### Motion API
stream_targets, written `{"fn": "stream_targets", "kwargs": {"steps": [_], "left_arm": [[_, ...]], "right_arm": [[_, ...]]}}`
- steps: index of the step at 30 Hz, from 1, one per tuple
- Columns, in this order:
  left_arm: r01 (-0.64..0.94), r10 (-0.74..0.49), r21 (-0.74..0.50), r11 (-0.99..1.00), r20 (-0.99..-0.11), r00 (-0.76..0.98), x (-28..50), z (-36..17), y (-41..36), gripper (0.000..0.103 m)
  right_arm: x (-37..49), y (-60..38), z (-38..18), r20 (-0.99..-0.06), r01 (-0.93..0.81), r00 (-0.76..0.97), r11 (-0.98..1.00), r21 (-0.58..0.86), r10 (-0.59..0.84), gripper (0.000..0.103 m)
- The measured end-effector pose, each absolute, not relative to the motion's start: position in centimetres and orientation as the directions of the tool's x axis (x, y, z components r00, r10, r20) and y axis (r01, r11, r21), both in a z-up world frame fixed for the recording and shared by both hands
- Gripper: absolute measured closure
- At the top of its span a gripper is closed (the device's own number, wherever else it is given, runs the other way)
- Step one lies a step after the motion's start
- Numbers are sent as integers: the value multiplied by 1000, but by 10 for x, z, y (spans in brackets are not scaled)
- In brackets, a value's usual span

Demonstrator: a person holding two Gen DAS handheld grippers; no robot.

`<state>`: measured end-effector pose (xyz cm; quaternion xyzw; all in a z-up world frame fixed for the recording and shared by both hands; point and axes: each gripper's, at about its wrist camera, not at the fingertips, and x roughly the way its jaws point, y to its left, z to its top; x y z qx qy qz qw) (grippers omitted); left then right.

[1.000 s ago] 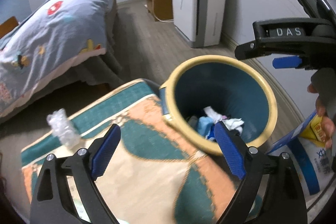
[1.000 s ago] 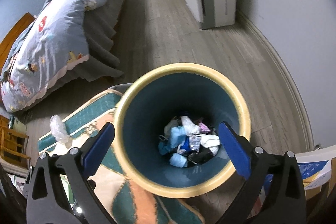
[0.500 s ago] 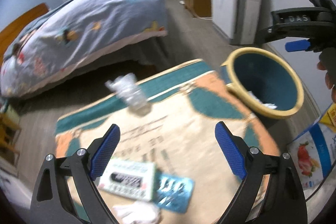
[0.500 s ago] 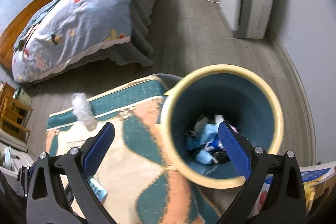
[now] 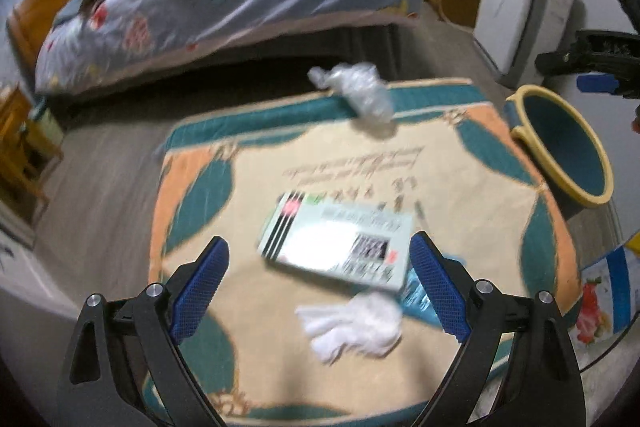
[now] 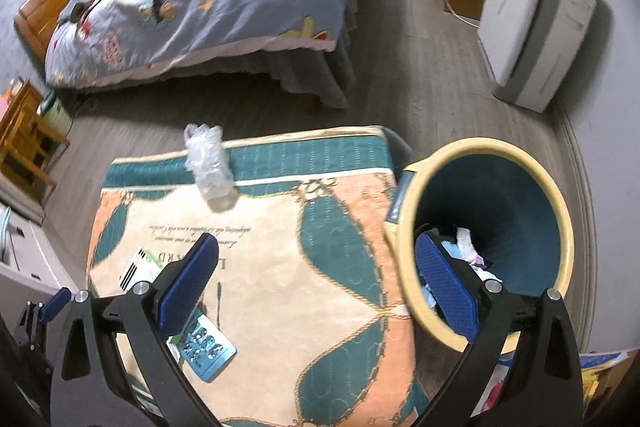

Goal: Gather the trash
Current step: 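Grasp the white tissue with the left tool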

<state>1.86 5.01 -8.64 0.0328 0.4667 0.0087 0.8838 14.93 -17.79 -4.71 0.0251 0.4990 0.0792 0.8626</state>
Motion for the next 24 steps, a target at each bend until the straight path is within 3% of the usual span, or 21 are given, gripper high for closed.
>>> {"fn": "stream_targets", "kwargs": {"steps": [3, 7, 12, 13, 15, 16, 18, 24], "left_arm": [[12, 0, 7, 1000, -857, 516, 9, -102, 60, 12], [90, -21, 22, 996, -890, 456, 2, -125, 49, 12], [188, -70, -1, 982, -932, 356, -1, -155, 27, 19], [208, -68, 5, 978, -937, 343, -1, -160, 23, 24], [250, -46, 36, 968, -948, 314, -2, -168, 17, 51], [274, -40, 43, 961, -956, 289, -2, -173, 15, 71], [287, -44, 41, 957, -958, 283, -5, -171, 16, 83], [336, -87, 44, 941, -928, 363, -21, -107, 22, 86]], "right_arm": [[147, -168, -50, -863, -126, 474, 984, 130, 175, 6], [143, -157, -50, -866, -133, 465, 982, 135, 182, 6], [137, -144, -54, -876, -159, 447, 980, 122, 182, 6], [136, -142, -55, -879, -168, 441, 978, 119, 183, 6], [136, -137, -56, -883, -180, 436, 978, 104, 175, 6], [135, -137, -56, -883, -181, 437, 978, 100, 172, 6], [135, -137, -56, -884, -178, 434, 979, 102, 171, 6], [139, -133, -61, -886, -175, 425, 977, 120, 185, 6]]}}
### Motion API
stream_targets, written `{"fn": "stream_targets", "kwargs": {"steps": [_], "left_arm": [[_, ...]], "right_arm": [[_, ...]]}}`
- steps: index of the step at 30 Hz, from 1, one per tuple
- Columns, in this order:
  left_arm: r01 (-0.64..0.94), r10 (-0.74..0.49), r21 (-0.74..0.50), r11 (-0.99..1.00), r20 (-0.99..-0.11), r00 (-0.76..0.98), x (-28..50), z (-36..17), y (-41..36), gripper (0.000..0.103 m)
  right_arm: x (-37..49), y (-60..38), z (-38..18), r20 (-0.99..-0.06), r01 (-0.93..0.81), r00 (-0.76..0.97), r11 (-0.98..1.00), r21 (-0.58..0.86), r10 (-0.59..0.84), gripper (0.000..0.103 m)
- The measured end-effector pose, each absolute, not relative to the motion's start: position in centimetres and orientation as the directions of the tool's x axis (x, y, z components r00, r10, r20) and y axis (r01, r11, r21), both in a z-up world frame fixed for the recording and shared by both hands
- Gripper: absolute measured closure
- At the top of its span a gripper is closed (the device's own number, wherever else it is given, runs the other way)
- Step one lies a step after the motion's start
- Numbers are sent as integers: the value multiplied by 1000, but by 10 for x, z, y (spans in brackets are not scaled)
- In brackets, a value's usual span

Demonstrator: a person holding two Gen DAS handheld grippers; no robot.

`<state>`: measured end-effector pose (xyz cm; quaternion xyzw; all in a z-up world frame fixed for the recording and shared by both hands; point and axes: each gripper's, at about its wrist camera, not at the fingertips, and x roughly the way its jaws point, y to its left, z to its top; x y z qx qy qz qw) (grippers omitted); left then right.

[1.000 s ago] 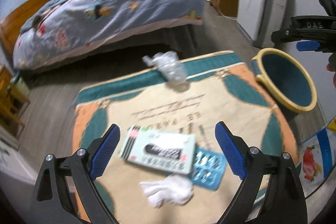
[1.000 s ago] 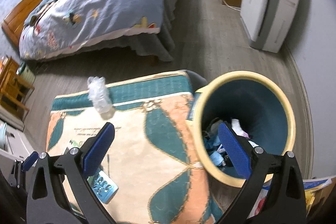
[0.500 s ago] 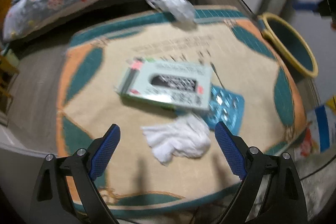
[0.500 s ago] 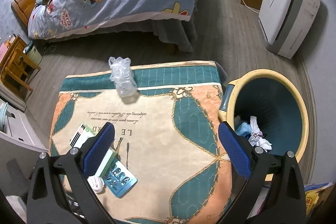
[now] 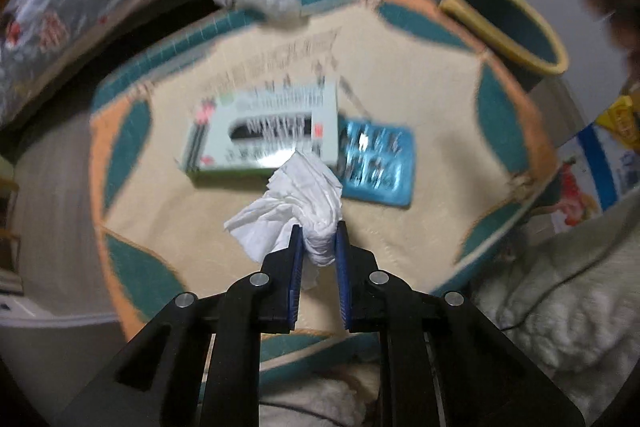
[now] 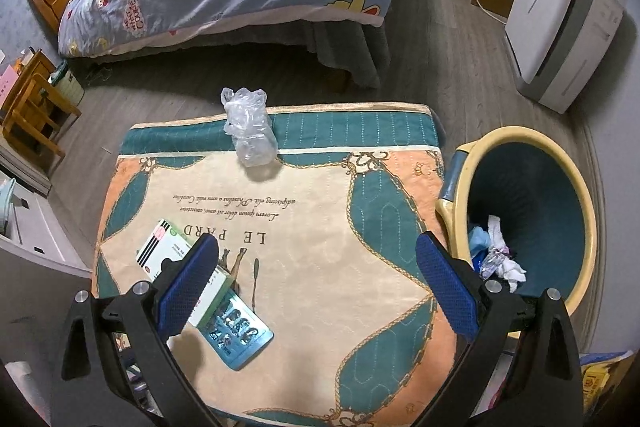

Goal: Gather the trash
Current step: 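Grasp the white tissue with the left tool, then grasp the clear plastic bag with the right tool while the left holds the tissue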

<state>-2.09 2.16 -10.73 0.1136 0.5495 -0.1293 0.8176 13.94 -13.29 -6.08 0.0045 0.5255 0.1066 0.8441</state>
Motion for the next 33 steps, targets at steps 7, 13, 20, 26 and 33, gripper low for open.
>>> {"fn": "stream_targets", "kwargs": {"steps": [7, 13, 20, 26, 33], "left_arm": [[324, -108, 71, 943, -857, 504, 6, -36, 39, 86], [261, -86, 65, 963, -845, 527, 57, -21, 61, 86], [251, -191, -59, 966, -818, 543, 98, -21, 55, 86], [215, -155, -49, 975, -847, 508, 123, -46, 71, 86], [171, -132, -54, 984, -863, 488, 140, -60, 91, 86]], "right_arm": [[151, -133, -64, -878, -133, 440, 981, 144, 189, 6], [171, -129, -71, -869, -108, 461, 984, 145, 179, 6], [201, -119, -91, -855, -120, 466, 974, 191, 225, 6], [227, -92, -108, -851, -200, 459, 963, 180, 254, 6], [246, -49, -128, -859, -285, 445, 949, 132, 253, 6]]}}
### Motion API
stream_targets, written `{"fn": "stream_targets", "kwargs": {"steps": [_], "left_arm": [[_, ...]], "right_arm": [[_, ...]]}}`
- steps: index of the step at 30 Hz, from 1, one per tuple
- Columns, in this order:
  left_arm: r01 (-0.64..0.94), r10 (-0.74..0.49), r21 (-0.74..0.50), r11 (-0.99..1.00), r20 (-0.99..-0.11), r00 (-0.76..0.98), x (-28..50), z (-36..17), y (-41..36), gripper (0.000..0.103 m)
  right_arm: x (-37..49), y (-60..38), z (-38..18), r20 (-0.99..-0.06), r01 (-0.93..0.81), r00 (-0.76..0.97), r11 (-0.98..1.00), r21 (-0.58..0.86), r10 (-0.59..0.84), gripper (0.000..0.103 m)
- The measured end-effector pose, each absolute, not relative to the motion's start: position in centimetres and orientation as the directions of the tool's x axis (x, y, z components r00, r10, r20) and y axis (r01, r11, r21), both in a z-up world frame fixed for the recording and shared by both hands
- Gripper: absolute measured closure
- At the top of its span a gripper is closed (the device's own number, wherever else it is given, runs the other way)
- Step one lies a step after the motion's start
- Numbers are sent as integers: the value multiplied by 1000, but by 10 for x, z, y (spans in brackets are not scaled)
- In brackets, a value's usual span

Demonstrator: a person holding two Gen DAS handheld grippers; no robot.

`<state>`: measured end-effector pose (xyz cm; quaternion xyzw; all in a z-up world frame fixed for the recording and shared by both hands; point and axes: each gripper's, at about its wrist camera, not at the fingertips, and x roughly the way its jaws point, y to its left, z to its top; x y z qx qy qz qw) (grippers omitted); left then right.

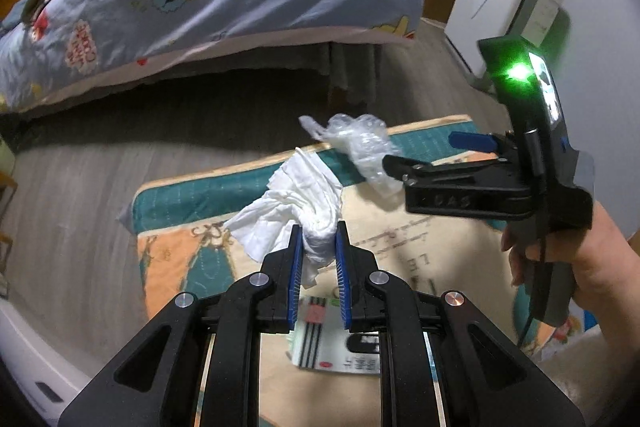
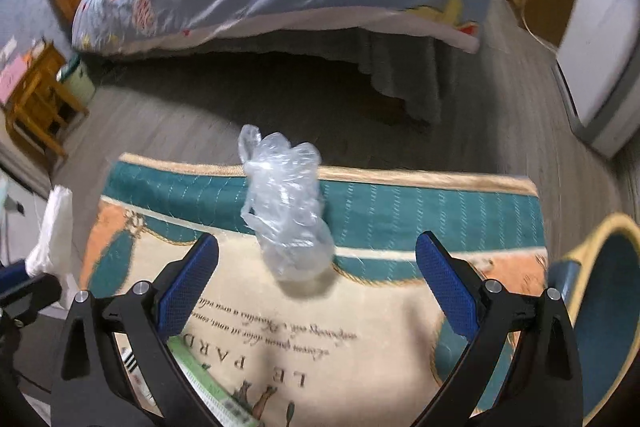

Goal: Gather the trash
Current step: 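Grasp the clear plastic bag with the right tool while the left holds the tissue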

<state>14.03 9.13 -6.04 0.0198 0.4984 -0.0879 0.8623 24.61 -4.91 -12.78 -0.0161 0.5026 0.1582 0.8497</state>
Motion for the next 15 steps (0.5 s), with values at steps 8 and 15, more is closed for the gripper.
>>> {"fn": "stream_targets", "kwargs": {"steps": [8, 15], "left_arm": [[151, -120, -54, 987, -874, 471, 156, -70, 99, 86], [159, -124, -52, 986, -862, 491, 157, -62, 88, 86]], "right_arm": [[261, -28, -158, -911, -282, 351, 952, 115, 214, 62], [249, -45, -143, -907, -291, 339, 945, 152, 250, 86]]}}
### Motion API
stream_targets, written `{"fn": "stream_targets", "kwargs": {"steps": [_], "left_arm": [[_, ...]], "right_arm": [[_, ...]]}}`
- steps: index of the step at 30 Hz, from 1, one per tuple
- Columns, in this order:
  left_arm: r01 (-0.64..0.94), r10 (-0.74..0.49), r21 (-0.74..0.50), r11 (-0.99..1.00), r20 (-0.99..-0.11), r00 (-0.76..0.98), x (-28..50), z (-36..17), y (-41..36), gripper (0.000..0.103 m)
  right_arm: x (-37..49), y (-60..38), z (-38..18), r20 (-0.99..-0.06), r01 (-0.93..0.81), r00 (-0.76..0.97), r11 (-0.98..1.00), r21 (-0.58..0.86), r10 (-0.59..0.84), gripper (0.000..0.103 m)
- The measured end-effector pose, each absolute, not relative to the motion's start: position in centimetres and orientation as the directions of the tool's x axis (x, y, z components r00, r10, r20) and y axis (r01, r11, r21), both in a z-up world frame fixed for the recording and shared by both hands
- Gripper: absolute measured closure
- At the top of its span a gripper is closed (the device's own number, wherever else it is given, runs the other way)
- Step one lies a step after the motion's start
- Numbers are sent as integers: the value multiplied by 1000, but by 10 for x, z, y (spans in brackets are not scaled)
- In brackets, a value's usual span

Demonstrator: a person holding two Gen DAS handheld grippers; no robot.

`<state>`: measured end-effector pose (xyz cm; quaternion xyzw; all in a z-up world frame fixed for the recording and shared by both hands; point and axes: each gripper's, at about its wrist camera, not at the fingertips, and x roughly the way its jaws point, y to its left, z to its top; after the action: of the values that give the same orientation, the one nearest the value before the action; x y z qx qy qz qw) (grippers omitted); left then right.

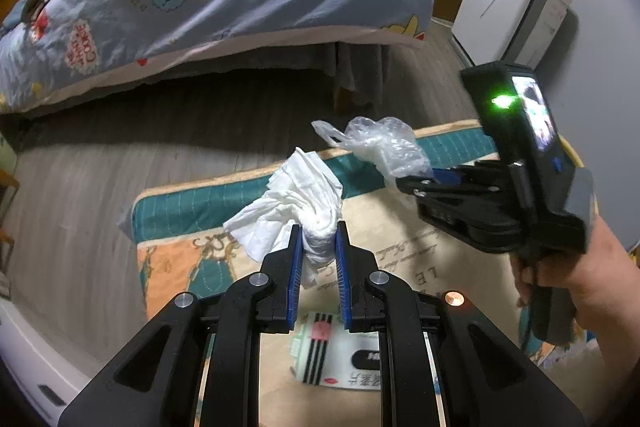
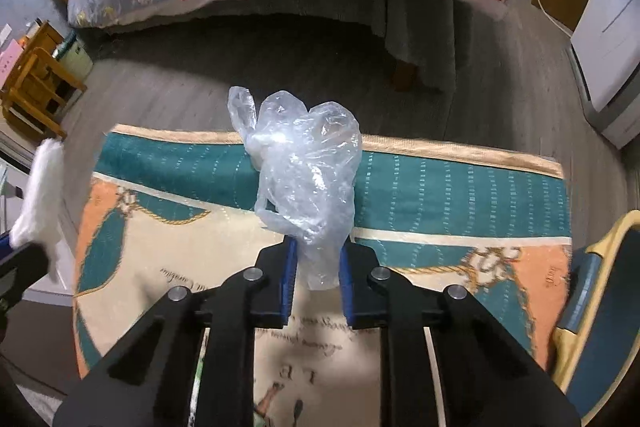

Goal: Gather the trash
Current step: 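Grasp the clear plastic bag with the right tool while the left holds the tissue, then carry tissue and plastic bag over the bin and open both tools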

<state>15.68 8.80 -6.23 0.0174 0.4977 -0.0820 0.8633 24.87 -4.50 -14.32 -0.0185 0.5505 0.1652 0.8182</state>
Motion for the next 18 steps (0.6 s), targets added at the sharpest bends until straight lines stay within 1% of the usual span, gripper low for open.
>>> {"fn": "stream_targets", "kwargs": {"steps": [4, 11, 14, 18], "left_arm": [[179, -130, -41, 983, -847, 515, 153, -54, 68, 86], [234, -152, -20, 972, -813, 562, 143, -33, 19, 86], [273, -157, 4, 962, -809, 567, 138, -30, -10, 86], [341, -197, 4, 940, -810, 552, 133, -32, -52, 86]], "right_arm": [[232, -67, -120, -891, -301, 372, 942, 149, 259, 86], [202, -122, -85, -871, -247, 402, 950, 193, 282, 86], [188, -148, -73, -871, -220, 411, 957, 191, 269, 86], [173, -191, -58, -864, -159, 441, 969, 188, 241, 86]]}}
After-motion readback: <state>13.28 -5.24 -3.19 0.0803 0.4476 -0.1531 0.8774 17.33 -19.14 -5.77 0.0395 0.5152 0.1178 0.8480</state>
